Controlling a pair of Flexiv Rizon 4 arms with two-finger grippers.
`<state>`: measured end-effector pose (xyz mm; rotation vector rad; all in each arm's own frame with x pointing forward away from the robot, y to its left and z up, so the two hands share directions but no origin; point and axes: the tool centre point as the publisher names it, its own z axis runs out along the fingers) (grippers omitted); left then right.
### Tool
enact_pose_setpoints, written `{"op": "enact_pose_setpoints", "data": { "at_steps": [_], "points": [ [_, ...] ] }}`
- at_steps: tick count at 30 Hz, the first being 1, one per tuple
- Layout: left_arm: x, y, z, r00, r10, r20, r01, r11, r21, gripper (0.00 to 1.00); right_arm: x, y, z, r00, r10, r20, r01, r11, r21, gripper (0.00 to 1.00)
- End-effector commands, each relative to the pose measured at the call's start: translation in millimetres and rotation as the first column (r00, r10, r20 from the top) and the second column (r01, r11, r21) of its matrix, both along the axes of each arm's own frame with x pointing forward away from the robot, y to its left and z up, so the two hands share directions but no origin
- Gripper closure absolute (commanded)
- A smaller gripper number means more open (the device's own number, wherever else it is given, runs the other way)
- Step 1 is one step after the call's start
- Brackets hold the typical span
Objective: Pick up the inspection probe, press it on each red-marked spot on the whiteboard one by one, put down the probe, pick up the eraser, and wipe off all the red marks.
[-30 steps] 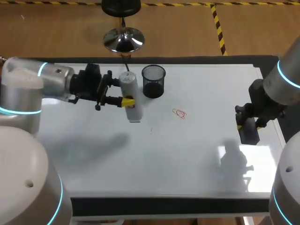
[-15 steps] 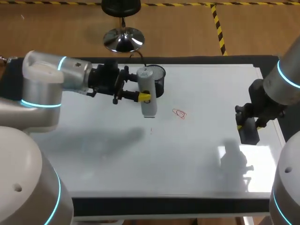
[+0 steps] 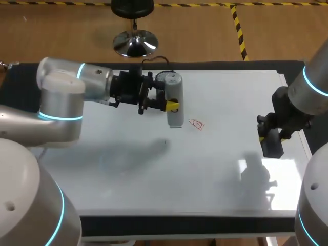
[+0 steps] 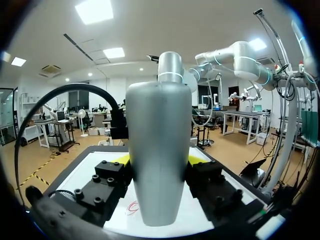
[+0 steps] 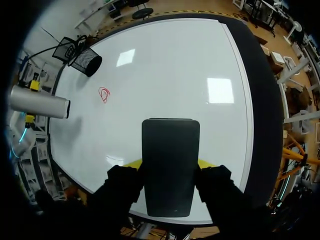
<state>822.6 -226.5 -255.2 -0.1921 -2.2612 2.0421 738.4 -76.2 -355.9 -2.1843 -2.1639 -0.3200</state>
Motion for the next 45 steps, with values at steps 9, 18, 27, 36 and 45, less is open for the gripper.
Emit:
{"op": "enact_pose_setpoints", "data": {
  "at_steps": [9, 18, 27, 36, 45],
  "points": [
    [9.8, -30, -10.7, 1.000, -0.012, 0.022, 0.012, 1.000, 0.021, 1.00, -0.5, -1, 0, 1.000, 0.002, 0.000, -0.002, 1.000, 0.003, 1.00],
    [24.7, -38, -17.6, 1.000, 0.004, 0.023, -0.004, 1.000, 0.011, 1.00, -0.5, -1, 0, 1.000, 0.002, 0.000, -0.002, 1.000, 0.003, 1.00],
    [38.8, -48, -34.6, 1.000, 0.012, -0.009, -0.012, 1.000, -0.007, 1.00, -0.5, -1, 0, 1.000, 0.002, 0.000, -0.002, 1.000, 0.003, 1.00],
    [42.6, -54, -41.8, 1.000, 0.011, -0.021, -0.011, 1.000, -0.001, 1.00, -0.5, -1, 0, 1.000, 0.002, 0.000, -0.002, 1.000, 0.003, 1.00],
    [46.1, -54, -49.2, 0.999, 0.026, -0.032, -0.026, 1.000, -0.008, 1.00, -0.5, -1, 0, 1.000, 0.002, 0.000, -0.002, 1.000, 0.003, 1.00]
  ]
}}
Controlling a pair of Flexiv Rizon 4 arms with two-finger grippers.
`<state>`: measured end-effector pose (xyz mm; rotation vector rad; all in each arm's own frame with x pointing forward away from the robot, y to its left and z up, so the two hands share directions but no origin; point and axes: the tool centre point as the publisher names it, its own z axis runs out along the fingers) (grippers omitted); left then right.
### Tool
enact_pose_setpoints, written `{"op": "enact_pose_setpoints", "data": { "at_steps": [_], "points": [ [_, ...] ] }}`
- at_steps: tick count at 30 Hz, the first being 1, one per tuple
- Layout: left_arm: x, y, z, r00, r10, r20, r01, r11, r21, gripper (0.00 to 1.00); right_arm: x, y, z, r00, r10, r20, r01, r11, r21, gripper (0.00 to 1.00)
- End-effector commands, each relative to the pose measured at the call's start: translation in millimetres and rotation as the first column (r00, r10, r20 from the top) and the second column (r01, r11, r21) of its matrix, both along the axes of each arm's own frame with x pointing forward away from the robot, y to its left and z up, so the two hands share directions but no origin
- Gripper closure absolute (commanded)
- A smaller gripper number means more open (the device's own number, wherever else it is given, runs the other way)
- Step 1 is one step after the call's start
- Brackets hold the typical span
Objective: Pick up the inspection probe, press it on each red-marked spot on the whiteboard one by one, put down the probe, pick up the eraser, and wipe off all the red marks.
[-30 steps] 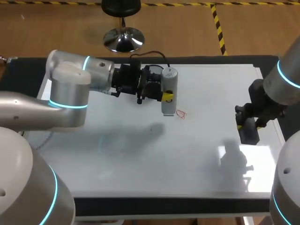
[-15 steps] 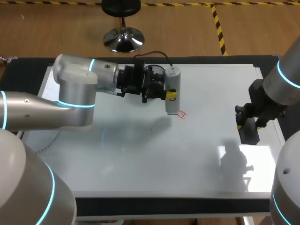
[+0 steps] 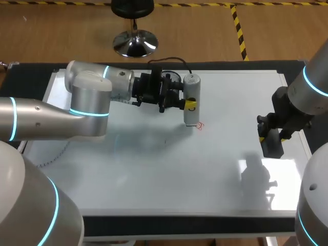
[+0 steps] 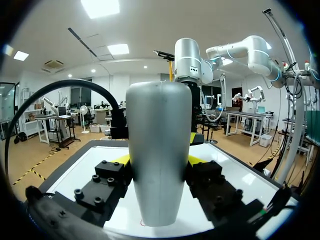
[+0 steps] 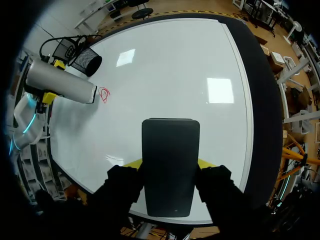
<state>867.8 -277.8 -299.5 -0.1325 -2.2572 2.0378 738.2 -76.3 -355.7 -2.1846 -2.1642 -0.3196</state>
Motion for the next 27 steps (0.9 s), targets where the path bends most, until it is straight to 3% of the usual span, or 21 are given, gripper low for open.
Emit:
{"op": "enact_pose_setpoints", "data": {
  "at_steps": [1, 27],
  "points": [
    [1.2, -3, -5.7, 1.000, 0.005, -0.001, -0.005, 1.000, -0.012, 1.00, -0.3, -1, 0, 1.000, 0.002, 0.000, -0.002, 1.000, 0.003, 1.00],
    [4.2, -14, -20.3, 0.999, 0.031, -0.019, -0.032, 0.999, -0.024, 1.00, -0.3, -1, 0, 1.000, 0.002, 0.000, -0.002, 1.000, 0.003, 1.00]
  ]
}}
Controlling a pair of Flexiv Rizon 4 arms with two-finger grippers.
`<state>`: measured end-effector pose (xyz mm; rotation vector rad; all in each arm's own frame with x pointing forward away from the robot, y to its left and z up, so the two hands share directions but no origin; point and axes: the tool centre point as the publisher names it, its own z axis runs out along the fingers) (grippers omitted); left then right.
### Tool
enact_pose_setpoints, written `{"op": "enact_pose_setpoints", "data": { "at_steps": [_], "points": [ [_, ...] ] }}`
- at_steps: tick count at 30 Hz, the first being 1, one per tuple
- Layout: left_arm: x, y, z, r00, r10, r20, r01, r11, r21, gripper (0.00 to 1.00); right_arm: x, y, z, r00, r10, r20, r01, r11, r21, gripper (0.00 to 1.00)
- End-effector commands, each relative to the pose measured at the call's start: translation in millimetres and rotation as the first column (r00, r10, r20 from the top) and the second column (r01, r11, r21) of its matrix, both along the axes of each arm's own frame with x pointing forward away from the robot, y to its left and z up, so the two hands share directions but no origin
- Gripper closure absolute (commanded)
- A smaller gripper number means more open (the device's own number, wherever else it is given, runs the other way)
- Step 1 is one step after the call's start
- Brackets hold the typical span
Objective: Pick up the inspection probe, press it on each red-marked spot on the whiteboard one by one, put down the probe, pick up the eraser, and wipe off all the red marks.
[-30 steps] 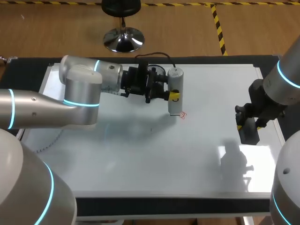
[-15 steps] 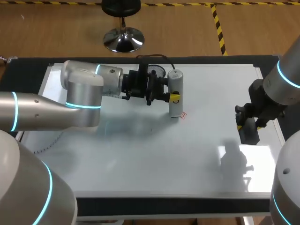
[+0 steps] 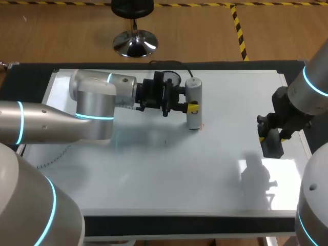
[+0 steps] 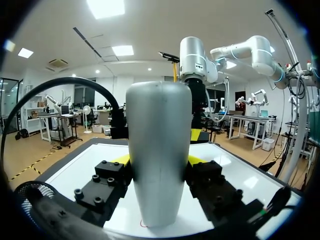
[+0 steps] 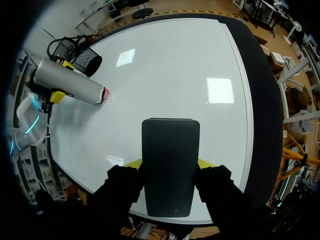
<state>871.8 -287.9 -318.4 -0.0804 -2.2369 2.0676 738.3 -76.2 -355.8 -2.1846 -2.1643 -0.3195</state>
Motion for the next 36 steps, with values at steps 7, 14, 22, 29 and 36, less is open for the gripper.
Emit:
{"op": "enact_pose_setpoints", "data": {
  "at_steps": [7, 14, 22, 29, 36],
  "points": [
    [-0.4, -8, -2.2, 1.000, 0.002, 0.009, -0.002, 1.000, 0.019, 1.00, -0.4, -1, 0, 1.000, 0.002, 0.000, -0.002, 1.000, 0.003, 1.00],
    [-0.6, -11, -5.4, 1.000, 0.000, 0.017, -0.002, 0.997, 0.074, 1.00, -0.4, -1, 0, 1.000, 0.002, 0.000, -0.002, 1.000, 0.003, 1.00],
    [-2.8, -10, -11.8, 1.000, 0.014, 0.018, -0.015, 0.995, 0.104, 1.00, -0.4, -1, 0, 1.000, 0.002, 0.000, -0.002, 1.000, 0.003, 1.00],
    [-6.2, -2, -18.8, 0.999, 0.032, 0.007, -0.033, 0.994, 0.102, 1.00, -0.4, -1, 0, 1.000, 0.002, 0.000, -0.002, 1.000, 0.003, 1.00],
    [-8.1, 1, -22.6, 0.999, 0.040, 0.001, -0.040, 0.994, 0.102, 1.00, -0.4, -1, 0, 1.000, 0.002, 0.000, -0.002, 1.000, 0.003, 1.00]
  ]
}}
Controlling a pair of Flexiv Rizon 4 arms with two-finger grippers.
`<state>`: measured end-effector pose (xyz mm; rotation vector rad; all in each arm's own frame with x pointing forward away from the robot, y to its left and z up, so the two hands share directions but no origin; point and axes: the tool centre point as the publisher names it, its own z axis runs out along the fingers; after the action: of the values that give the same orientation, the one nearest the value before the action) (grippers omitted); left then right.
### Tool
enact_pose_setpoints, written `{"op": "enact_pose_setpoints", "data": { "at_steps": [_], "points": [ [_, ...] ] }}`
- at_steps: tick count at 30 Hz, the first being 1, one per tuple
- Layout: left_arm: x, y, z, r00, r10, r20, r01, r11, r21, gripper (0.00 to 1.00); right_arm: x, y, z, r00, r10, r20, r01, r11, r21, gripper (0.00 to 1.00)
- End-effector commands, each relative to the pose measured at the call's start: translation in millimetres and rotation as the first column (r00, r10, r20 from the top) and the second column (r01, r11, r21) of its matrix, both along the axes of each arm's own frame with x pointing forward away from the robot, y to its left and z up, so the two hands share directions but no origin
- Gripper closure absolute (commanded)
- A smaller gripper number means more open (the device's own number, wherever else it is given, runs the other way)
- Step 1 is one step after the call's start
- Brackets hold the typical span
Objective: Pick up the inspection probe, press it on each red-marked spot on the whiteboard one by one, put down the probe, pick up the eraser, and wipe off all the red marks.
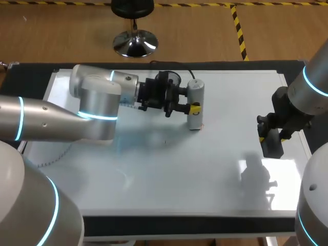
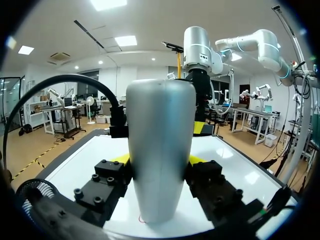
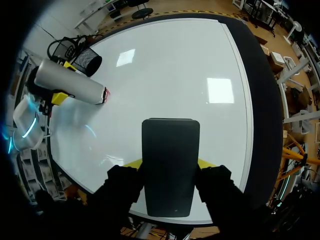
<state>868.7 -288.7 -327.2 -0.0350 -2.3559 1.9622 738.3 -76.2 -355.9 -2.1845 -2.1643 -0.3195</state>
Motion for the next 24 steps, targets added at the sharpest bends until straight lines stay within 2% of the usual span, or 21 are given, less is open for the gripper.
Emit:
{"op": "enact_pose_setpoints", "data": {
  "at_steps": [1, 24],
  "points": [
    [-5.1, 2.3, -14.0, 1.000, 0.007, -0.001, -0.007, 1.000, -0.002, 1.00, -0.4, -1.4, 0.5, 1.000, 0.002, 0.000, -0.002, 1.000, 0.003, 1.00],
    [-5.8, -5.9, -15.2, 1.000, -0.015, -0.004, 0.015, 1.000, 0.000, 1.00, -0.4, -1.4, 0.5, 1.000, 0.002, 0.000, -0.002, 1.000, 0.003, 1.00]
  ]
}}
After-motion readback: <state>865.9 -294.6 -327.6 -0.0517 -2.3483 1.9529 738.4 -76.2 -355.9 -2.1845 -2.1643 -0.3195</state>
